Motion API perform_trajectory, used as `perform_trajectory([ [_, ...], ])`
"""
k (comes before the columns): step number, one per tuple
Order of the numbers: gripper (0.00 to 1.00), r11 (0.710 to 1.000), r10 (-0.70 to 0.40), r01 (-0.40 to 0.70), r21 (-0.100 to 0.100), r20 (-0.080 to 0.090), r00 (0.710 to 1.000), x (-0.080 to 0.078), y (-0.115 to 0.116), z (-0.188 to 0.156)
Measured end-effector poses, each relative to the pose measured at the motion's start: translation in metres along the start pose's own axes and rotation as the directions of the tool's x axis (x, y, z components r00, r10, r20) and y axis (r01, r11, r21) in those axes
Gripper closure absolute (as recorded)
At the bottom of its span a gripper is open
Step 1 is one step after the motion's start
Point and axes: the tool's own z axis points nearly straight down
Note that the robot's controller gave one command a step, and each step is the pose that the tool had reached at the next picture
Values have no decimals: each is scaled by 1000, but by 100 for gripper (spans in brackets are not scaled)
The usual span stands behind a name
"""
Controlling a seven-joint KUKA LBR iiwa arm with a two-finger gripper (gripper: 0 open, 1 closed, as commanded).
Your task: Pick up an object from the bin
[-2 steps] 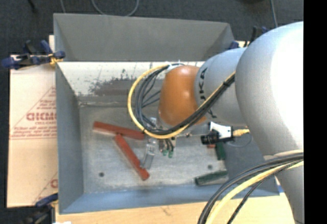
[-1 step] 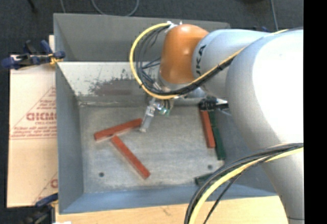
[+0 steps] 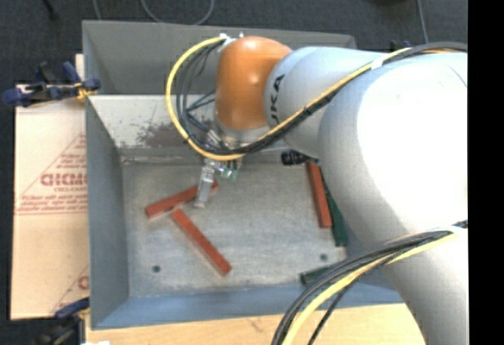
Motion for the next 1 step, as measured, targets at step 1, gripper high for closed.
perform_trajectory([
  [1,0,936,-353,353,-10,18,936,37,45,0],
])
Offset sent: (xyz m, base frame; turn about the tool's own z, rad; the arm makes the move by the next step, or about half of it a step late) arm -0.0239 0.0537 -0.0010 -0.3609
